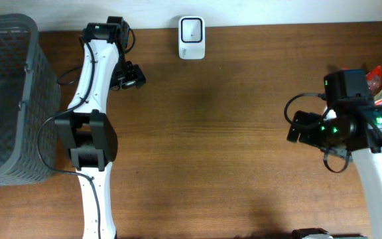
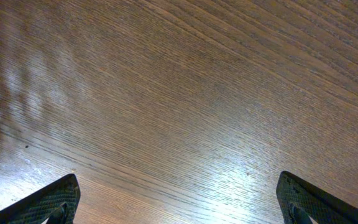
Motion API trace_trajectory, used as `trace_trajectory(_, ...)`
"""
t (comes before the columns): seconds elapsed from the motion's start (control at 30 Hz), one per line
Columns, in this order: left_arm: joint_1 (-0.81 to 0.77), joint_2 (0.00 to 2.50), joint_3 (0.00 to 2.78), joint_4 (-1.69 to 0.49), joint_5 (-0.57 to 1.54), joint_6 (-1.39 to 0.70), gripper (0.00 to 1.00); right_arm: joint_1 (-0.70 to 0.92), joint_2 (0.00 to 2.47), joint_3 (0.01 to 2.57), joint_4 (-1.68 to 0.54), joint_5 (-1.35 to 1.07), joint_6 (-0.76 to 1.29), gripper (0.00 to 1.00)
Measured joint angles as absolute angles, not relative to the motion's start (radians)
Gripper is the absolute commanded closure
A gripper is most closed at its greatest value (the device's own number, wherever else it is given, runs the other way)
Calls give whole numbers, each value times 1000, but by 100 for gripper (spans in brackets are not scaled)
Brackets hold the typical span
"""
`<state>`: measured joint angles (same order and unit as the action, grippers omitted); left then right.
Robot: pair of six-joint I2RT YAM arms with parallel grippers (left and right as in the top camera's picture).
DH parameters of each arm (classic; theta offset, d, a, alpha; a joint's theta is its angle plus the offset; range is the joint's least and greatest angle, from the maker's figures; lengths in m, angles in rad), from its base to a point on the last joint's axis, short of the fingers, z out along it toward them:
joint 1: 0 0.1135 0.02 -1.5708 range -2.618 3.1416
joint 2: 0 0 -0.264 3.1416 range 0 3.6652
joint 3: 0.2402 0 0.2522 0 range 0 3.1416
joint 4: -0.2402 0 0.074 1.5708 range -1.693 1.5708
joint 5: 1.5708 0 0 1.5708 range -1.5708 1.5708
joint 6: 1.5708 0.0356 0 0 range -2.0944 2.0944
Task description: Scan the item barcode
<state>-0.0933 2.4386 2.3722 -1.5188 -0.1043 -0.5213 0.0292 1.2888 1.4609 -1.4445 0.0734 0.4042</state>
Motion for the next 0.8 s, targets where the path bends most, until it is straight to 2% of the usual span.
trace_trajectory(0.17, -94, 2439, 2372, -1519, -104, -521, 1, 30, 1148, 1214, -1143, 65, 390, 1)
trace_trajectory(0.23, -94, 2439, 2372, -1519, -104, -521, 1, 32, 1014, 1046, -983, 61, 387, 1)
trace_trajectory(0.3, -94, 2439, 2372, -1519, -104, -521, 1, 33, 790, 812, -725, 60, 383, 2)
trace_trajectory(0.5, -94, 2439, 2372, -1518, -104, -521, 1, 34, 402, 451, -469, 58, 381, 1)
trace_trajectory(0.8, -94, 2439, 2372, -1518, -102, -521, 1, 36, 125, 147, -211, 16, 379, 2)
